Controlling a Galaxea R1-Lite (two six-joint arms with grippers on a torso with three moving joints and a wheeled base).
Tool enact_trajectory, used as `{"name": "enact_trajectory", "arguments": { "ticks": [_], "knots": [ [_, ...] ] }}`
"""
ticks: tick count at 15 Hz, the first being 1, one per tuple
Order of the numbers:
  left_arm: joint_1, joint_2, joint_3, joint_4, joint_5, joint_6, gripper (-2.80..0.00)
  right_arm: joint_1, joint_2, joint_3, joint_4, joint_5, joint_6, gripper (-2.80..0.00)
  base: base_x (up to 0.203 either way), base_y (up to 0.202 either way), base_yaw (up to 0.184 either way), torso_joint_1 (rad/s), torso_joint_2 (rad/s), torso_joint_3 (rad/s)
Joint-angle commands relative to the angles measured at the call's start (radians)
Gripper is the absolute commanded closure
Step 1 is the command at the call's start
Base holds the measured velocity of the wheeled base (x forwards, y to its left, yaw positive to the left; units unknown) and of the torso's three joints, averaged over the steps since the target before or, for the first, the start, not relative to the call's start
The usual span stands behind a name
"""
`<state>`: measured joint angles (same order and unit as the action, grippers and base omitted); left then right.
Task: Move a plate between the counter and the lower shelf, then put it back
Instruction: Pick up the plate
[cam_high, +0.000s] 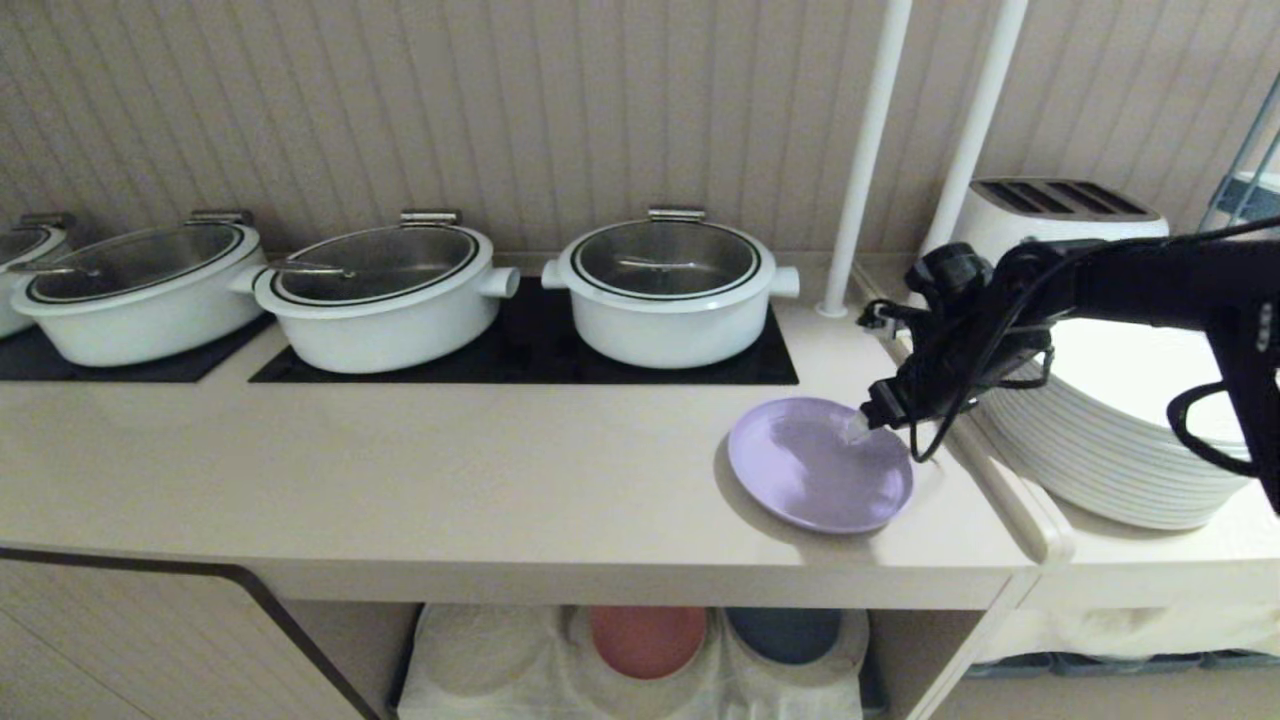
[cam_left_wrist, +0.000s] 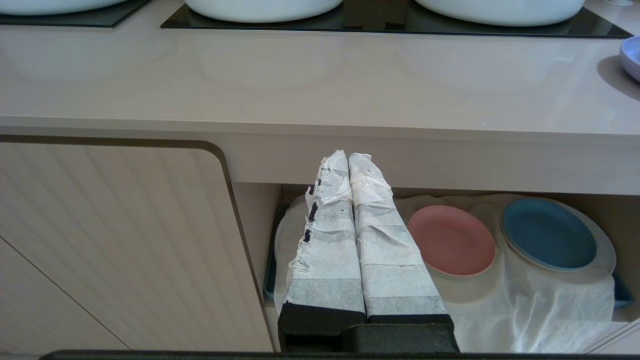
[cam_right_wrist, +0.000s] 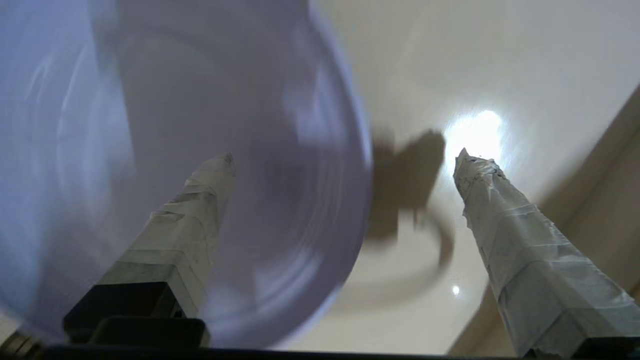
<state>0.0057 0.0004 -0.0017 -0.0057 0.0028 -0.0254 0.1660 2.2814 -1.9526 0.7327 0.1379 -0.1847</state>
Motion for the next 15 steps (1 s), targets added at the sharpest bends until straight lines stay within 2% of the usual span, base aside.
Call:
{"name": "enact_trajectory", "arguments": {
  "ticks": [1, 10, 11, 15],
  "knots": [
    [0.000, 0.001, 0.000, 0.000, 0.000, -0.001, 0.00, 0.000, 0.022, 0.000, -0.009, 0.000, -0.001, -2.80, 0.000, 0.000, 0.000, 0.000, 0.00, 0.000],
    [0.000, 0.001, 0.000, -0.001, 0.000, -0.001, 0.00, 0.001, 0.038, 0.000, -0.010, 0.000, -0.004, -2.80, 0.000, 0.000, 0.000, 0.000, 0.00, 0.000],
    [0.000, 0.001, 0.000, 0.000, 0.000, -0.001, 0.00, 0.001, 0.038, 0.000, -0.009, 0.002, -0.002, 0.00, 0.000, 0.000, 0.000, 0.000, 0.00, 0.000],
    [0.000, 0.001, 0.000, 0.000, 0.000, -0.001, 0.00, 0.001, 0.040, 0.001, 0.001, -0.020, -0.001, 0.00, 0.000, 0.000, 0.000, 0.000, 0.00, 0.000]
  ]
}}
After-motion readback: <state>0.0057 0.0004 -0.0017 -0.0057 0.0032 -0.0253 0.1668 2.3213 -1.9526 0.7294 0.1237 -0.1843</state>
